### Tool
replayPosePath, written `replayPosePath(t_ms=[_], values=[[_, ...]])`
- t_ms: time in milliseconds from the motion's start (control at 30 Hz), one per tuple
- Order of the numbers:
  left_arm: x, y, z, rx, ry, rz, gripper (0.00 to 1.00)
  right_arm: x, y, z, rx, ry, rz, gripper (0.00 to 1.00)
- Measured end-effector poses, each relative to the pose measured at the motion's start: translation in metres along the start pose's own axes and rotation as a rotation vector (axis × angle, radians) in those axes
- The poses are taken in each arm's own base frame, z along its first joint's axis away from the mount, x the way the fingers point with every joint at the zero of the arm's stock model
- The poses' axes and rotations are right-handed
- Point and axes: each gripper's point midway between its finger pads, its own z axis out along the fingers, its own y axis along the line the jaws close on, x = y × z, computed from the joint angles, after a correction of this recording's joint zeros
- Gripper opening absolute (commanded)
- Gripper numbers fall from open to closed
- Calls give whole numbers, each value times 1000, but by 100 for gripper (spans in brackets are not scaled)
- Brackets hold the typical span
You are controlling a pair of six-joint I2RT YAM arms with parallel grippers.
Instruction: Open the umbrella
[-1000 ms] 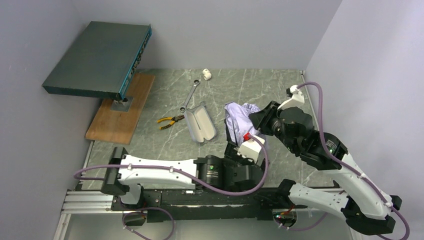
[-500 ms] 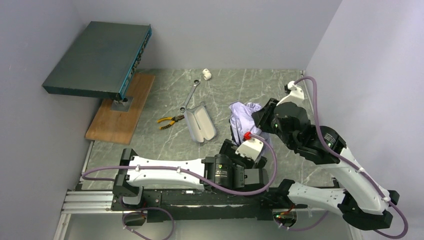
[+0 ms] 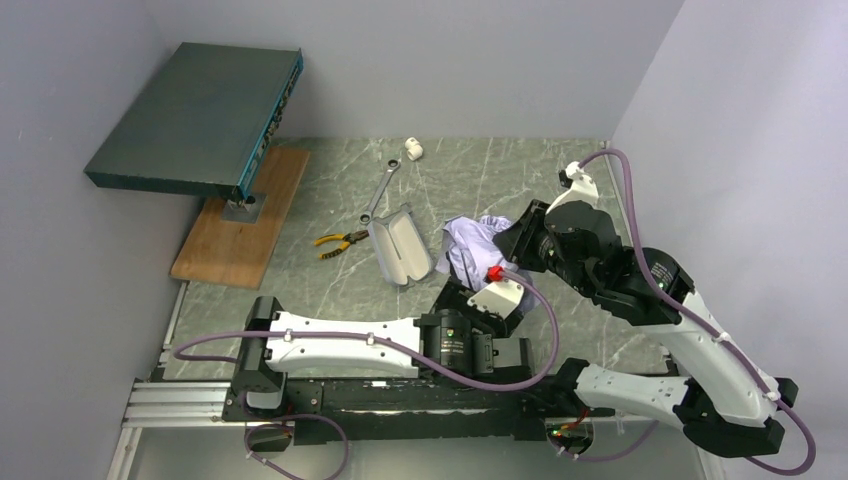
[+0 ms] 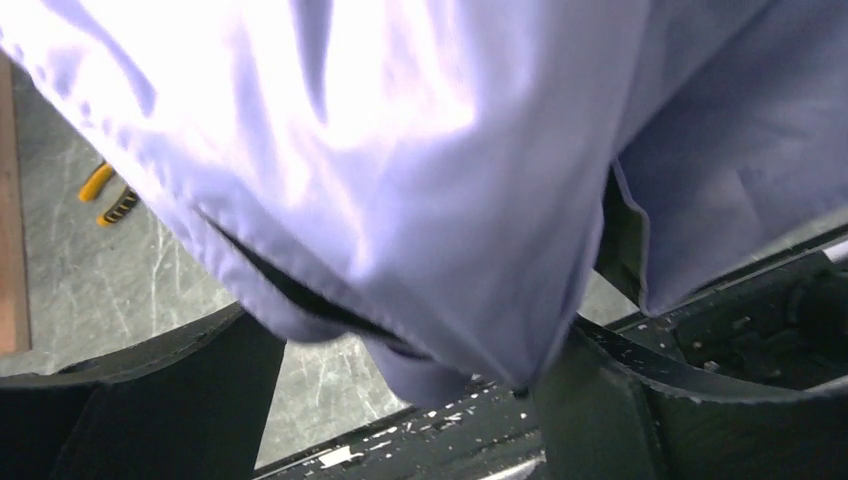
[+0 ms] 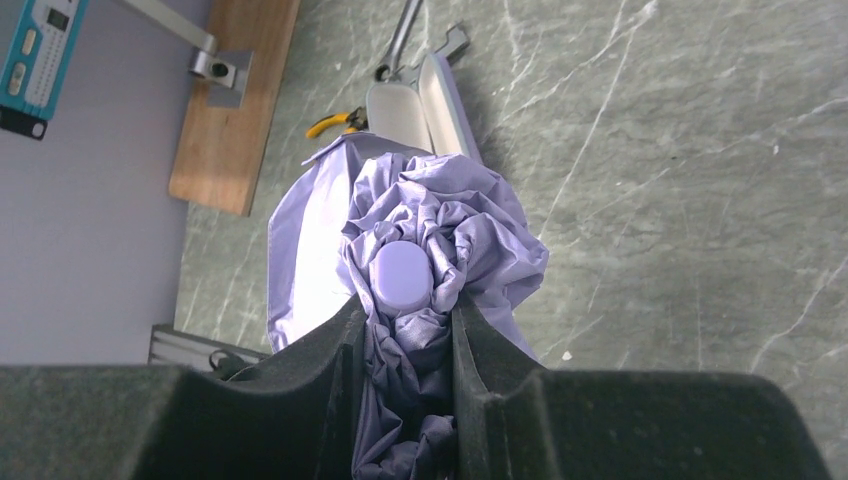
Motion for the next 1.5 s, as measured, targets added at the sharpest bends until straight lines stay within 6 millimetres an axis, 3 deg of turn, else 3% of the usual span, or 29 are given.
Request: replayPosePath(t_ms=[67, 133, 167, 267, 567, 633, 800, 1000, 1033, 1067, 1100, 1133, 1167, 1200, 1333, 1500], values=[[-1, 4, 3, -19, -13, 10, 75, 4, 2, -1, -14, 20, 2, 0], [-2, 5, 5, -26, -21, 16, 59, 6, 5, -2, -28, 34, 7, 0], [-4, 5, 5, -28, -26, 16, 48, 8, 6, -3, -38, 42, 13, 0], [-5, 5, 8, -31, -35, 24, 2, 11, 6, -4, -46, 50, 28, 0], [4, 8, 21, -71, -52, -15, 0, 8, 2, 8, 37, 56, -10, 0], [11, 10, 23, -71, -48, -36, 0, 2, 2, 15, 69, 61, -31, 0], [43, 20, 22, -38, 15, -42, 0, -39, -6, 38, 139, -19, 1, 0], [48, 15, 8, 78, 34, -144, 0, -40, -17, 61, 155, 45, 26, 0], [48, 14, 7, 99, 35, -157, 0, -39, -18, 64, 153, 61, 29, 7], [49, 13, 5, 120, 38, -166, 0, -35, -19, 70, 145, 84, 32, 32], [51, 12, 4, 141, 43, -174, 0, -31, -20, 73, 137, 101, 33, 62], [53, 11, 3, 158, 47, -179, 0, -26, -22, 78, 129, 121, 32, 82], [57, 10, 2, 180, 56, -186, 0, -21, -24, 82, 123, 139, 26, 92], [63, 9, 0, 210, 76, -192, 0, -18, -27, 86, 118, 147, 18, 98], [87, 7, -6, 345, 157, -208, 0, -12, -30, 101, 78, 152, -20, 100], [87, 12, -2, 475, 182, -337, 0, -1, -28, 92, 14, 169, -31, 100]])
